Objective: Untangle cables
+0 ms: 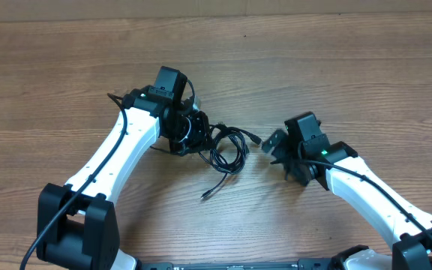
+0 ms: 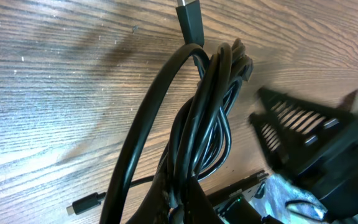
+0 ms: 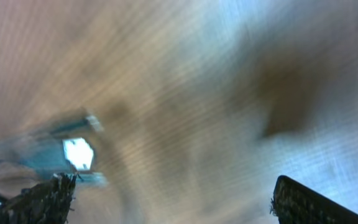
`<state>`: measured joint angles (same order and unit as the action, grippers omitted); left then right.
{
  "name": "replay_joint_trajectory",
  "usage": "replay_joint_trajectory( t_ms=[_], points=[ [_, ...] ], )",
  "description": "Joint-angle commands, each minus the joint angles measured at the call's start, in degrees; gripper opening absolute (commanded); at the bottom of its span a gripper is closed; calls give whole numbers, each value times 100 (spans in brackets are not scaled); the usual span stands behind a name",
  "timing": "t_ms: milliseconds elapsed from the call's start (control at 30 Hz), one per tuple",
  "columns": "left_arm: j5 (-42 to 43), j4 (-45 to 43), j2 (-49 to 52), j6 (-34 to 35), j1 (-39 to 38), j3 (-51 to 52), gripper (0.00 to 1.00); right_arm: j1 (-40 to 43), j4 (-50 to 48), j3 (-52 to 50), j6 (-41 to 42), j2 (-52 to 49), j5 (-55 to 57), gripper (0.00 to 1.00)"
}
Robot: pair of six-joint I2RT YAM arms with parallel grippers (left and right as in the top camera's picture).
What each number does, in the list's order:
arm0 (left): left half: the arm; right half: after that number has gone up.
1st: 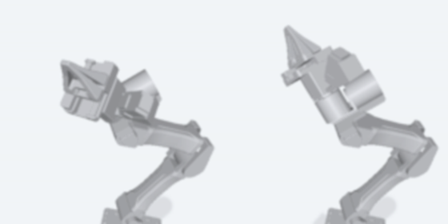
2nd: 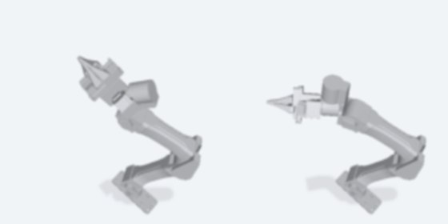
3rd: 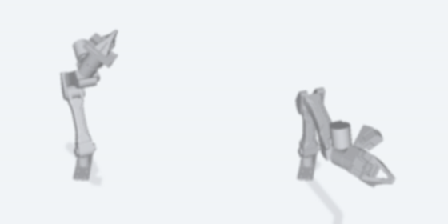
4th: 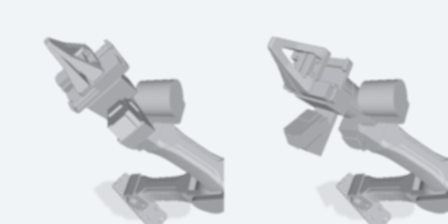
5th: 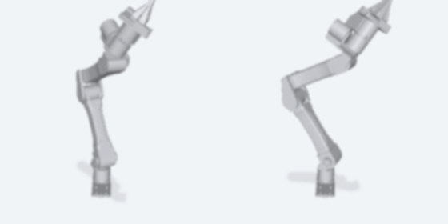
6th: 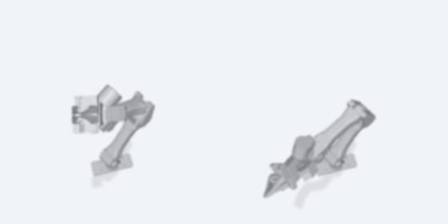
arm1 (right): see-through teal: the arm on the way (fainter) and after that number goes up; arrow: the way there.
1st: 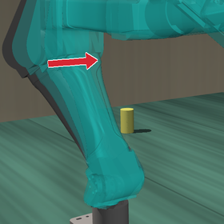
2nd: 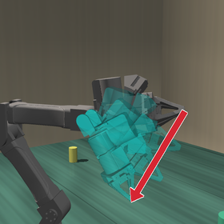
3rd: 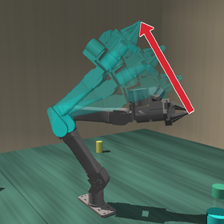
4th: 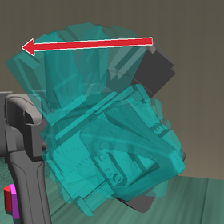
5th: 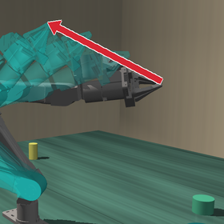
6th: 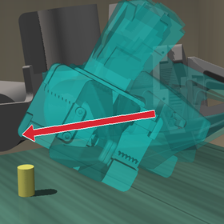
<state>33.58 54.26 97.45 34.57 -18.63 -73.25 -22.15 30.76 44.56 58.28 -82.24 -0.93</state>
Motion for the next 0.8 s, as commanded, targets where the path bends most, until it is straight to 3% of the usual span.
replay_joint_trajectory(
  t_ms=[0,167,267,367,567,767],
  points=[
    [39,15,-116,81,22,-160,4,11,-509,50,-4,-20,1075,100],
    [37,0,-116,321,22,-157,4,11,-590,50,20,-20,1043,100],
    [37,-50,-116,317,22,-157,4,11,-765,50,50,-20,-326,100],
    [-15,-55,-116,313,24,-160,4,-4,-619,50,11,-20,-881,100],
    [-826,-76,-116,308,24,-157,4,7,13,50,13,-17,-907,86],
    [-1067,-219,-116,247,24,-157,4,0,-15,50,26,-17,-1600,86]
  ],
)
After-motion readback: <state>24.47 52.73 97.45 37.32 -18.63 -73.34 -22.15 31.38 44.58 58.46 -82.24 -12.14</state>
